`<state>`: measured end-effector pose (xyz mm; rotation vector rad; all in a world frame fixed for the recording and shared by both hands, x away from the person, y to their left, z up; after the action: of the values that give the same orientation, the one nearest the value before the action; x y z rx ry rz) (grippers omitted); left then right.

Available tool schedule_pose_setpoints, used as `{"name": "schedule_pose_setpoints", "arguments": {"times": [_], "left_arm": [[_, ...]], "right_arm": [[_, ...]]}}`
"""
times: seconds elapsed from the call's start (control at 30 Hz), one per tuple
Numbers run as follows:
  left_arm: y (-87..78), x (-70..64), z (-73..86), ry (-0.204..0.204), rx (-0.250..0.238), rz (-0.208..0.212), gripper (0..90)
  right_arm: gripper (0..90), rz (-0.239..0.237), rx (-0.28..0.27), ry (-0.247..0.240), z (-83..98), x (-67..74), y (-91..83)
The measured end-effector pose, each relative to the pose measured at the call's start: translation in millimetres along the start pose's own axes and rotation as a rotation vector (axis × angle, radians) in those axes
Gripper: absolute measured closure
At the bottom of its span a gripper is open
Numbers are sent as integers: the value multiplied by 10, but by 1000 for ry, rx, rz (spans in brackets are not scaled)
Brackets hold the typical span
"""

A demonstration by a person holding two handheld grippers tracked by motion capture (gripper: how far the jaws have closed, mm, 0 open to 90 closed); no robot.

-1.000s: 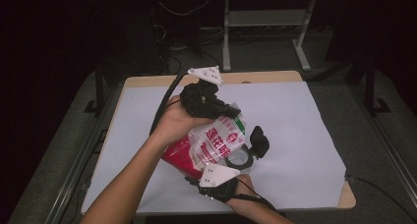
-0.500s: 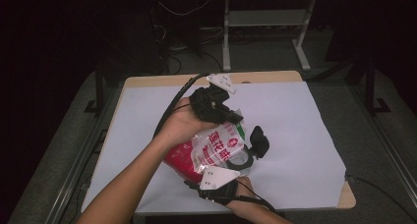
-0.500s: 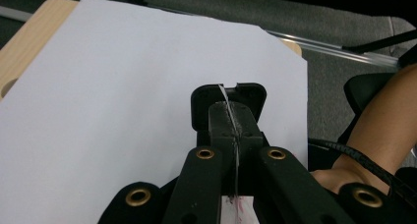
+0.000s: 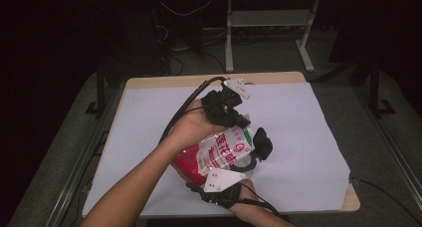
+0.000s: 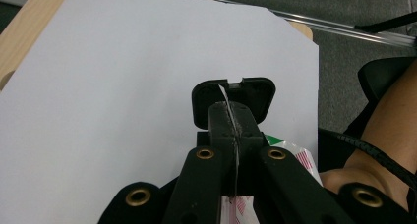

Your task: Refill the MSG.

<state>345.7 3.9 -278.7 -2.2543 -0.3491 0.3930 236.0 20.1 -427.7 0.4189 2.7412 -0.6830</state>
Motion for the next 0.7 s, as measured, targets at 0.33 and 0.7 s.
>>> {"name": "schedule_pose_setpoints", "arguments": {"times": [0.33, 0.7], "left_arm": [[99, 77, -40, 13, 11, -6, 899], [165, 127, -90, 23, 2, -21, 900]], "right_arm": [[786, -2, 2, 54, 24, -20, -2], [787, 10, -1, 84, 41, -53, -26]]}}
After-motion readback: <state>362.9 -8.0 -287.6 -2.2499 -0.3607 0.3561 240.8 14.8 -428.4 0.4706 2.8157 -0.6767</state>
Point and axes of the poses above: each handheld gripper's, and its own axes: y roughly forward along the jaws, z roughly out of its underside, x roughly to its left, the point moved 5 cm from there along y, roughly forward along the jaws, and after that the axes turned 13 degrees about -y, right-handed, at the moved point
